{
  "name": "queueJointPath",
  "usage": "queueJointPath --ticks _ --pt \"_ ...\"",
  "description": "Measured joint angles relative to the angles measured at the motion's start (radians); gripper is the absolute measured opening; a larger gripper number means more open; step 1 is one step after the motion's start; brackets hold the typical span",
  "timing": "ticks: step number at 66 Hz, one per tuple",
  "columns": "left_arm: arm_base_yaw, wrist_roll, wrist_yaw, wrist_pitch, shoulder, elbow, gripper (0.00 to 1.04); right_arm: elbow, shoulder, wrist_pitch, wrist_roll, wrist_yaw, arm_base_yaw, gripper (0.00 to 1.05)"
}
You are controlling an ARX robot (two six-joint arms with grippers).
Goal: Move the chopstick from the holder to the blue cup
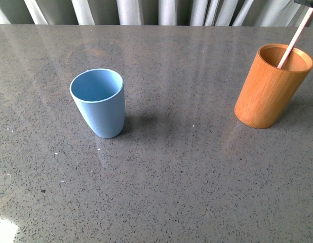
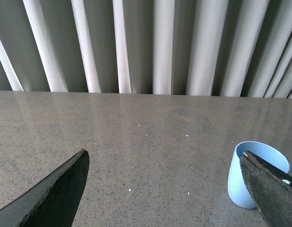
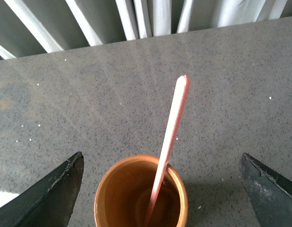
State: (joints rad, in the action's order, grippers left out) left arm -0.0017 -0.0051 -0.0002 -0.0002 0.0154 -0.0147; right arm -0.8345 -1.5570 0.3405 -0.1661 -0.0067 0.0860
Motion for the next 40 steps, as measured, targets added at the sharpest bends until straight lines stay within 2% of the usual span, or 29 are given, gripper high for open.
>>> queueJointPath --ticks 40 --pt "0.000 0.000 0.000 0.000 0.000 0.000 0.96 -0.123 -0.117 -0.020 -0.031 0.021 0.006 0.96"
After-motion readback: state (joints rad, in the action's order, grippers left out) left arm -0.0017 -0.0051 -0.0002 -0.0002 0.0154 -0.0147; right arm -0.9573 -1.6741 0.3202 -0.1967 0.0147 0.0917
